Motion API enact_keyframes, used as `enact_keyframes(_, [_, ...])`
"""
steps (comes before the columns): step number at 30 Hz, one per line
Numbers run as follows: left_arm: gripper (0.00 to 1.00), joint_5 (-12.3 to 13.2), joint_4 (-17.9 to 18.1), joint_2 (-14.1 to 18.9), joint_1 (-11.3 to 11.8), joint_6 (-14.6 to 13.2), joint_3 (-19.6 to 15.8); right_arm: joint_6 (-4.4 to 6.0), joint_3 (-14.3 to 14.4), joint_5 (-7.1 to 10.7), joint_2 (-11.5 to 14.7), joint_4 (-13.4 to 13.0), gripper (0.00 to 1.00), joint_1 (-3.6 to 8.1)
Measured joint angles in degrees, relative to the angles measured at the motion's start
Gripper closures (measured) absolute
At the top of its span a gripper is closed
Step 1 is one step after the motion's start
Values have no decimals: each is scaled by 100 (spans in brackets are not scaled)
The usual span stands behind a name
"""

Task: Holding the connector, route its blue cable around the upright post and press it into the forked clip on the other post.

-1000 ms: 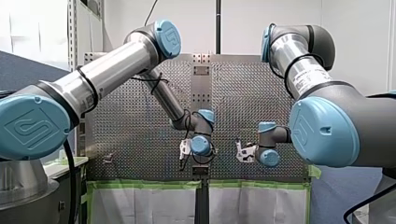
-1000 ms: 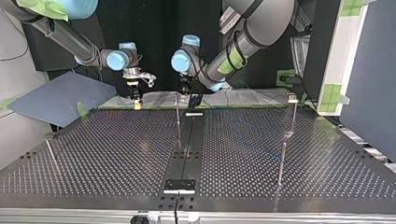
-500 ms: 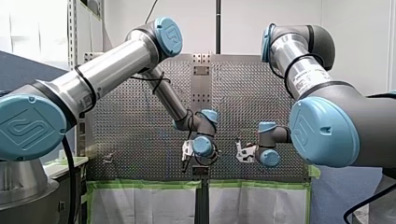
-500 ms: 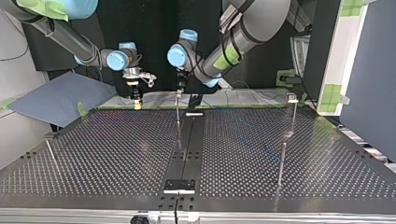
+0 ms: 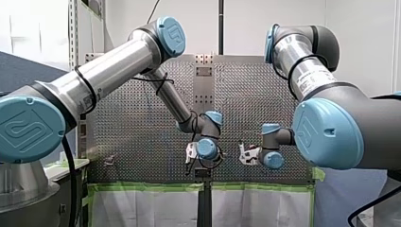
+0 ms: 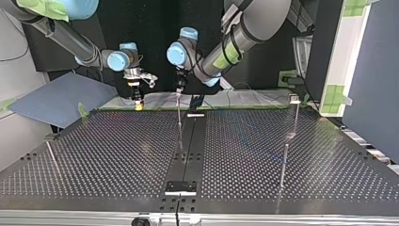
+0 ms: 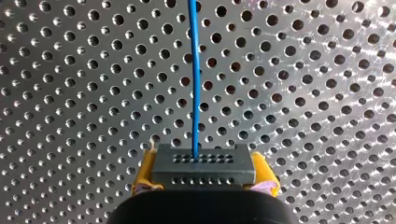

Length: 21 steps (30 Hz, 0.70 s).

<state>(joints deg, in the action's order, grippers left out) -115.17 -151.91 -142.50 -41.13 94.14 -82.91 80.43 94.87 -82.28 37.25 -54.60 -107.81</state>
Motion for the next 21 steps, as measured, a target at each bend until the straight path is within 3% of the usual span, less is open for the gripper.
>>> enact_keyframes(8, [0, -32, -35, 118, -157, -40, -103, 8, -2, 0, -8, -4, 100, 21])
enact_keyframes(16, [0, -115, 349, 552, -508, -85, -535, 47, 0, 0, -9, -5, 100, 36])
enact_keyframes(21, [0, -327, 597, 802, -754, 80, -786, 79, -1, 0, -10, -12, 100, 46])
